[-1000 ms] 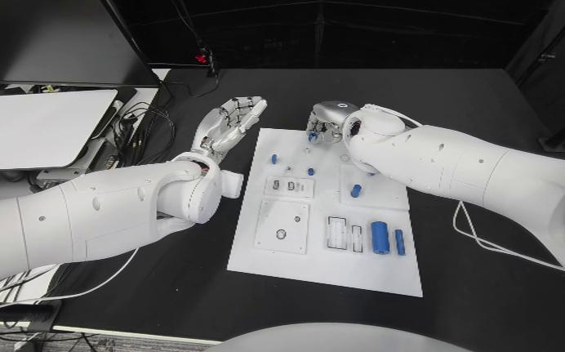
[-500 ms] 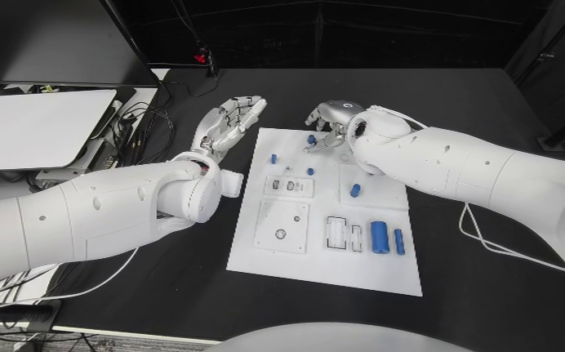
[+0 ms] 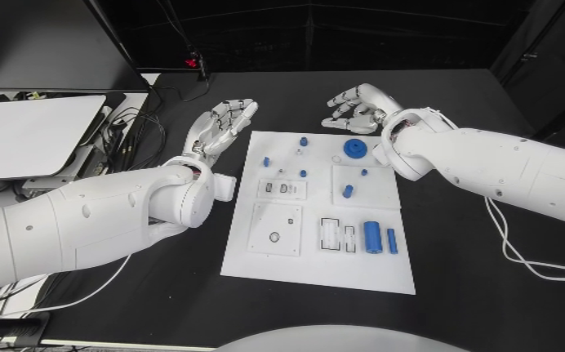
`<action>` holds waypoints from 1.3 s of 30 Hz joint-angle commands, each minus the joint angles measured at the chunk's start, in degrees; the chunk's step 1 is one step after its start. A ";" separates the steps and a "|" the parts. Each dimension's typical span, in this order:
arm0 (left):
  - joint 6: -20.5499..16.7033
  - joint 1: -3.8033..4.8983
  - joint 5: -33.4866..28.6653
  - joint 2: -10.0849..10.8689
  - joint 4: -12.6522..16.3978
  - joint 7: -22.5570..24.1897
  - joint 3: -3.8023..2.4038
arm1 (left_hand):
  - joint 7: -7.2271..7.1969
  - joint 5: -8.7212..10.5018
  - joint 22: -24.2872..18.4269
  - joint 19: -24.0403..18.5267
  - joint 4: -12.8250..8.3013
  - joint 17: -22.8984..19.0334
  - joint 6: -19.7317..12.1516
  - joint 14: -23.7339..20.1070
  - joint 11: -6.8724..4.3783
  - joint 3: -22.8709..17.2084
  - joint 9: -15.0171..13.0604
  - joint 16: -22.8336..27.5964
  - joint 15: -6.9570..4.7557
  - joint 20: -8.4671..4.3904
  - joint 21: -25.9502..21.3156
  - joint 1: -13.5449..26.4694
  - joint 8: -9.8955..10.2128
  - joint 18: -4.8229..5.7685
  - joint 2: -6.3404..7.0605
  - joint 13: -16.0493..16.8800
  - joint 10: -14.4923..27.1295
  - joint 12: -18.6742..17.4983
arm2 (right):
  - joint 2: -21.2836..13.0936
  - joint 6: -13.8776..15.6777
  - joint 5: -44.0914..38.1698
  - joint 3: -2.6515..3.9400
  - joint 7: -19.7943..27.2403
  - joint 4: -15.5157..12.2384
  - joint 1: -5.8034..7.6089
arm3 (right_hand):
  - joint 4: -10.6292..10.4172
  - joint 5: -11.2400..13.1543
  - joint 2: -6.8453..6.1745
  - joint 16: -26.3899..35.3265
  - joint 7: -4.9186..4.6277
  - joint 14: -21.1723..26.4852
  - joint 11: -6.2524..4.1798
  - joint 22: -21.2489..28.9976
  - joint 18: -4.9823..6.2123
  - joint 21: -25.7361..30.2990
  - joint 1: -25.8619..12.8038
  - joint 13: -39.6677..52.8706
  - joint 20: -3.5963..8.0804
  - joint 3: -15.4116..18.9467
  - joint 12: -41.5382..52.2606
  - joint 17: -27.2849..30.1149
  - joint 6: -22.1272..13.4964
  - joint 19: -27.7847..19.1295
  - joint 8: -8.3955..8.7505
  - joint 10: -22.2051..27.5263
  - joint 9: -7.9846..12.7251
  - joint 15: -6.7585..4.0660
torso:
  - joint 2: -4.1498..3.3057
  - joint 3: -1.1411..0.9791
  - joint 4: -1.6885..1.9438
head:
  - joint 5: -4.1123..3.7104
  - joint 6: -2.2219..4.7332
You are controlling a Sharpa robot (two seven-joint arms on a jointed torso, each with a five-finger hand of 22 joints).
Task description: Assemble the parts on the task board
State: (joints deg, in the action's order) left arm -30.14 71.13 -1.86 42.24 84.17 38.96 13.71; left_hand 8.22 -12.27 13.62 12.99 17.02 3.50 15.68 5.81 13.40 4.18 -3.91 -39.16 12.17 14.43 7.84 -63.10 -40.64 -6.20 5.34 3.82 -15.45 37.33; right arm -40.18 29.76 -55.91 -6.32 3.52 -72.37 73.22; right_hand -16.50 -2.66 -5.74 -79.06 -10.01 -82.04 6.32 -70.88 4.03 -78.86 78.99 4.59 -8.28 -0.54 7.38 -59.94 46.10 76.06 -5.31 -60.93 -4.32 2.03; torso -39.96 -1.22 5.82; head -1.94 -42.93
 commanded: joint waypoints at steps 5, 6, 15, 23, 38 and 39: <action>0.36 0.08 0.11 0.17 0.50 17.08 -0.05 | 8.07 -0.26 0.04 -0.13 0.04 0.06 0.12 -0.14 0.43 -0.22 0.08 -0.20 0.44 0.17 0.23 0.06 -0.40 0.08 -0.53 -0.06 -0.07 0.39 | -7.39 -2.08 6.71 0.00 3.58 -6.65 0.60 | 0.32 -1.41 2.82 -3.97 0.56 -1.55 -2.07 3.15 1.58 3.52 -0.77 6.18 1.14 1.51 10.72 -10.29 -2.70 -4.70 -0.07 -8.91 0.34 -1.45 | -0.07 -0.04 0.13 | -2.93 0.85; 0.33 0.08 0.11 0.20 0.56 17.09 -0.05 | 8.07 -0.26 0.04 -0.13 0.04 0.06 0.12 -0.14 0.43 -0.22 0.08 -0.20 0.44 0.17 0.23 0.06 -0.40 0.08 -0.53 -0.06 -0.07 0.39 | -8.17 -2.47 5.80 -0.01 3.42 -7.25 0.62 | 0.25 -1.54 2.73 -5.82 1.07 -2.14 -2.19 3.48 1.87 3.98 -0.85 9.93 1.83 2.30 15.42 -14.11 -3.47 -5.79 -0.21 -8.34 0.29 -1.69 | -0.10 -0.04 0.01 | -3.05 0.92; 0.42 0.06 0.11 0.23 0.66 17.14 -0.05 | 8.10 -0.29 0.08 -0.11 0.05 0.07 0.13 -0.12 0.46 -0.19 0.07 -0.34 0.47 0.17 0.28 0.02 -0.43 0.10 -0.43 -0.06 -0.09 0.44 | -11.06 -3.31 2.81 -0.14 2.76 -8.64 0.58 | 0.05 -7.20 2.31 -10.94 4.20 -7.96 -2.53 -5.39 0.32 -1.37 -5.45 85.29 0.81 5.58 82.59 -30.06 -6.59 -5.08 -6.22 -28.87 -0.21 -0.45 | -0.08 0.11 -0.28 | -4.80 1.42; 0.50 0.05 0.10 0.25 0.41 17.12 -0.05 | 8.17 -0.42 0.12 -0.11 0.06 0.08 0.15 -0.07 0.55 -0.25 0.07 -0.46 0.56 0.20 0.34 0.00 -0.46 0.16 -0.56 -0.06 -0.12 0.51 | -10.29 -3.28 -3.73 -0.18 -0.49 -6.11 -0.15 | 0.28 -11.69 1.09 -10.94 0.94 -7.96 -2.03 -19.12 -4.03 -11.14 -3.00 85.41 0.24 2.51 82.62 -30.06 -9.15 13.94 -11.59 -29.07 -1.31 -0.33 | -0.10 0.01 -0.12 | -5.73 1.75; 0.47 -0.01 0.10 0.41 0.09 17.09 -0.05 | 8.25 -0.61 0.16 -0.12 0.05 0.08 0.16 -0.04 0.64 -0.34 0.08 -0.55 0.66 0.22 0.40 -0.04 -0.49 0.23 -0.75 -0.06 -0.15 0.59 | -5.86 -8.32 -16.79 -0.18 -9.22 -0.06 -2.64 | 0.19 -14.45 -2.76 -10.94 -0.60 -7.96 0.54 -19.12 -4.03 -11.14 0.65 85.41 -1.70 -2.50 82.62 -30.06 -9.00 13.94 -22.47 -29.07 -5.33 1.72 | -0.07 0.03 0.01 | -5.63 1.78; 0.46 -0.01 0.10 0.41 0.08 17.09 -0.05 | 8.25 -0.61 0.16 -0.12 0.05 0.08 0.16 -0.04 0.64 -0.34 0.08 -0.55 0.66 0.22 0.40 -0.04 -0.49 0.23 -0.75 -0.06 -0.15 0.59 | -5.71 -8.41 -17.01 -0.18 -9.44 0.16 -2.80 | 0.19 -14.42 -2.78 -10.94 -0.62 -7.96 0.57 -19.12 -4.03 -11.14 0.76 85.41 -1.74 -2.61 82.62 -30.06 -8.94 13.94 -22.72 -29.07 -5.41 1.74 | -0.09 0.01 0.06 | -5.62 1.75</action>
State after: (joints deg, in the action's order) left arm -30.13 71.05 -1.86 42.63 84.25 38.97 13.71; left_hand 8.22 -12.53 13.74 12.99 17.02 3.49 15.68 5.79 13.60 4.18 -3.92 -39.38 12.57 14.43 8.04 -63.16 -40.88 -6.19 5.27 3.83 -15.66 37.55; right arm -46.00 23.49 -69.13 -6.52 -3.02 -72.45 70.43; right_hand -16.30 -17.10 -8.50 -89.86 -9.95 -84.04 6.36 -74.94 0.39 -89.82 79.26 74.94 -9.68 -2.81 89.86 -74.94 37.09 84.01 -27.78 -84.04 -9.65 3.39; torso -40.07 -1.22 5.84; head -7.69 -41.09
